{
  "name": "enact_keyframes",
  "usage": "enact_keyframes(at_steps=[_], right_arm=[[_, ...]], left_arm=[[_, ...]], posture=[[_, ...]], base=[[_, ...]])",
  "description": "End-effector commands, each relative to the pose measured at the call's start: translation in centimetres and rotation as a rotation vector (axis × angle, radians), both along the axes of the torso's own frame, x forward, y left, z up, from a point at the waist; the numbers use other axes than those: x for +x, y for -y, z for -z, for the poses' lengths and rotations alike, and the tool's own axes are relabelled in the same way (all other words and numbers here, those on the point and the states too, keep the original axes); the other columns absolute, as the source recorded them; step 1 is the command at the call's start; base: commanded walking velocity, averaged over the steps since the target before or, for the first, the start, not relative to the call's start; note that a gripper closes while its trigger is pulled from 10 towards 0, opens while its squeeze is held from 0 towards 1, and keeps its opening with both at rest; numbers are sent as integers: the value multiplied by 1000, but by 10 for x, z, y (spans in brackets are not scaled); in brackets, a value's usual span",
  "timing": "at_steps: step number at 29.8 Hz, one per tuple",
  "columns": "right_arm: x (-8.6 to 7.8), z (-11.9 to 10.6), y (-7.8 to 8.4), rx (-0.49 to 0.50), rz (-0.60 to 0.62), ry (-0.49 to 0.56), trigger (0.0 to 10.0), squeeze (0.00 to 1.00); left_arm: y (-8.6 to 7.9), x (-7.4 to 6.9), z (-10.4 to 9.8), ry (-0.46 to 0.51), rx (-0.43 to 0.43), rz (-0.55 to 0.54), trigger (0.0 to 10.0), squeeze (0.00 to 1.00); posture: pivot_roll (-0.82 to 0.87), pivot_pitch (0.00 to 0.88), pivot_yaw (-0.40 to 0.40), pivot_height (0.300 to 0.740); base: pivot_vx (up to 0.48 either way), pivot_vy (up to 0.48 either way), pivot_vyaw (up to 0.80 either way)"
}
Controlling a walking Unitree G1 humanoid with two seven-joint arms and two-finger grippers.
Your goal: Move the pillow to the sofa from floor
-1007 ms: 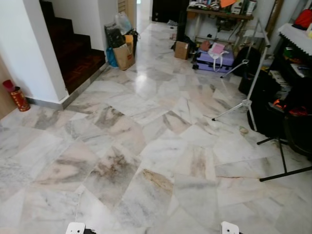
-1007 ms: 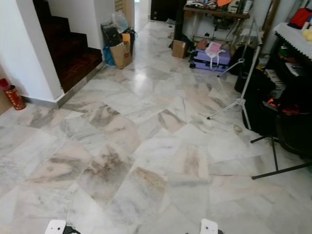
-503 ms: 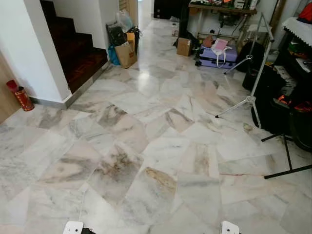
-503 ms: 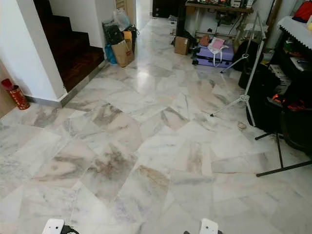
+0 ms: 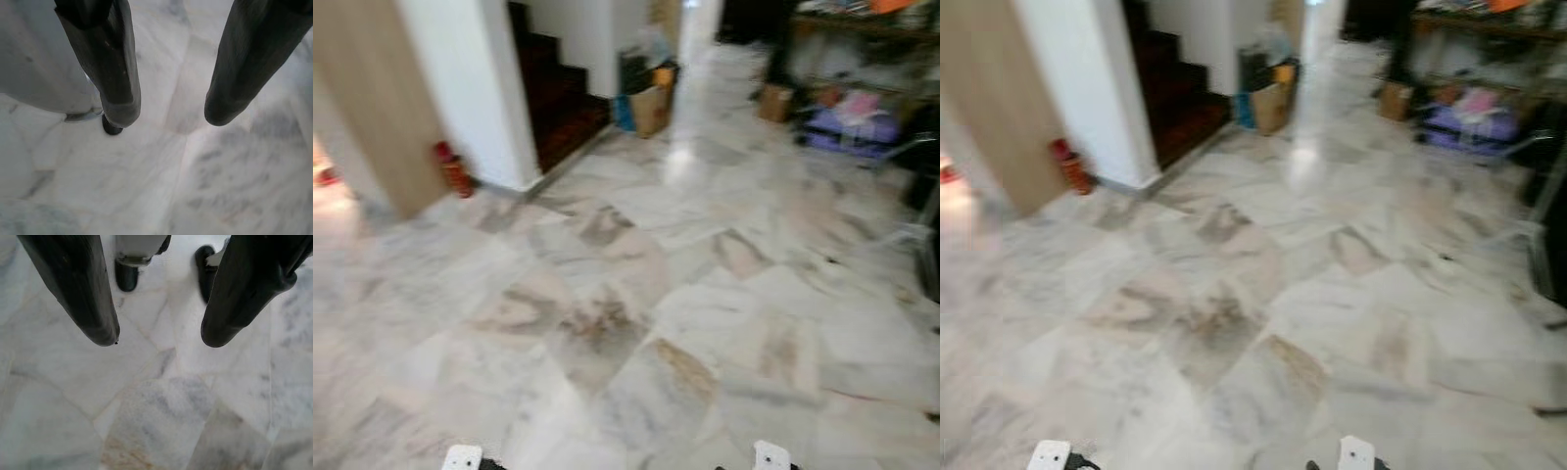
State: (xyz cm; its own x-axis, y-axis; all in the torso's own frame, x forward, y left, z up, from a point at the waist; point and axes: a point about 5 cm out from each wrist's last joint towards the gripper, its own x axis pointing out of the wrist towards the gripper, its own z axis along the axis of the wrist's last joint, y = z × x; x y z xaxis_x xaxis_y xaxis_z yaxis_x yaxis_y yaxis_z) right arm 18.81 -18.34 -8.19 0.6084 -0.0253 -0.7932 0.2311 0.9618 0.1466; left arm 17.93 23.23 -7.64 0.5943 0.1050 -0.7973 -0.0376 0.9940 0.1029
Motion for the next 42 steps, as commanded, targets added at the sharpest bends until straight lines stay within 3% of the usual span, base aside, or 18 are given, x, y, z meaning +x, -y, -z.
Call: enact_keyframes(at_steps=[1, 42], right_arm=[[3, 0, -10, 18, -23, 1, 10000, 0], [-6, 4, -15, 18, -51, -26, 10000, 0]], left_arm=[[-5, -5, 1, -19, 11, -6, 10000, 0], [-3, -10, 4, -35, 14, 3, 10000, 0]], posture=[[53, 59, -13, 740], [56, 43, -8, 740]], base=[[0, 0, 800], [0, 0, 800]])
